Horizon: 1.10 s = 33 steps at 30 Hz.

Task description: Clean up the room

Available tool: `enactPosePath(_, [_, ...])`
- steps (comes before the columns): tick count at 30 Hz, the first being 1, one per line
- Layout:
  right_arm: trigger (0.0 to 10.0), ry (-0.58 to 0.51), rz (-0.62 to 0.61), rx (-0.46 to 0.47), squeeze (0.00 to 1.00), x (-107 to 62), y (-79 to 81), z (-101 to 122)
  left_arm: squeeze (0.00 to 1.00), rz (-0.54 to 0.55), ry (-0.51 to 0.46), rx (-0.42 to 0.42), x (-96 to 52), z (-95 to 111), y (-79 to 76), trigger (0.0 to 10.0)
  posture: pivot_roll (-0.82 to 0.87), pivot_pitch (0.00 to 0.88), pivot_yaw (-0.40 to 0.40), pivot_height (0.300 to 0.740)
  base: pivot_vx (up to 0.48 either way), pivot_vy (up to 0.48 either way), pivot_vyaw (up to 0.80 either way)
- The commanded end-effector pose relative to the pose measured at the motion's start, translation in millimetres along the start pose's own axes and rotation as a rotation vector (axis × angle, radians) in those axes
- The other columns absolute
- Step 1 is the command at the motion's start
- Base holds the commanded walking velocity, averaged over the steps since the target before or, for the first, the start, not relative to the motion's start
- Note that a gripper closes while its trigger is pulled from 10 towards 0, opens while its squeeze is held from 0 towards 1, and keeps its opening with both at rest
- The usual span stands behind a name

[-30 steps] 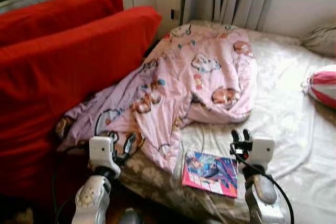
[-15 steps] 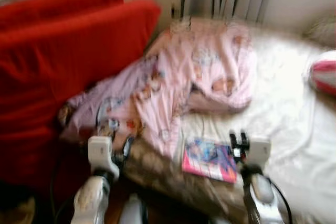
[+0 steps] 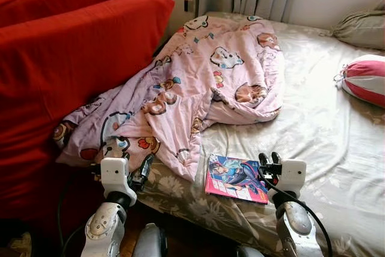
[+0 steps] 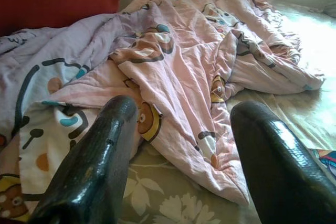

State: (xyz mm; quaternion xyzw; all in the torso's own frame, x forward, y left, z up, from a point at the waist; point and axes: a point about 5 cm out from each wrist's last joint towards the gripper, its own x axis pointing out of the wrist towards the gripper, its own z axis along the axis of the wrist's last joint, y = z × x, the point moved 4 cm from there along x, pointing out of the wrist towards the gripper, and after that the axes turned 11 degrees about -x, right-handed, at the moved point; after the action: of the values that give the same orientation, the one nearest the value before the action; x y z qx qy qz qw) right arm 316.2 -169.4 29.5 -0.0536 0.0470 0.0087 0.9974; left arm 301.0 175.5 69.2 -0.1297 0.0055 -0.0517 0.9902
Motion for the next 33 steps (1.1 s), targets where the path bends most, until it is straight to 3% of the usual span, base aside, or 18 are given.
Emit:
enactPosePath(1, [10.0, 0.004, -0.006, 0.017, 0.00, -1.9, -0.5, -2.6, 0.00, -0.004, 0.002, -0.008, -0.2, 1.4, -1.7, 10.0, 0.02, 0.101, -0.025, 0.623, 0.000, 0.000, 0.00])
enactPosePath(26, [10.0, 0.051, 0.023, -0.004, 0.00, -0.4, 4.3, -9.7, 0.00, -0.003, 0.017, -0.011, -0.1, -1.0, -2.1, 10.0, 0.02, 0.099, -0.028, 0.623, 0.000, 0.000, 0.00])
enactPosePath(33, [10.0, 0.029, 0.028, 0.018, 0.00, -1.2, 5.7, -7.9, 0.00, -0.005, 0.018, -0.012, 0.0, -1.4, -2.9, 10.0, 0.02, 0.099, -0.028, 0.599, 0.000, 0.000, 0.00])
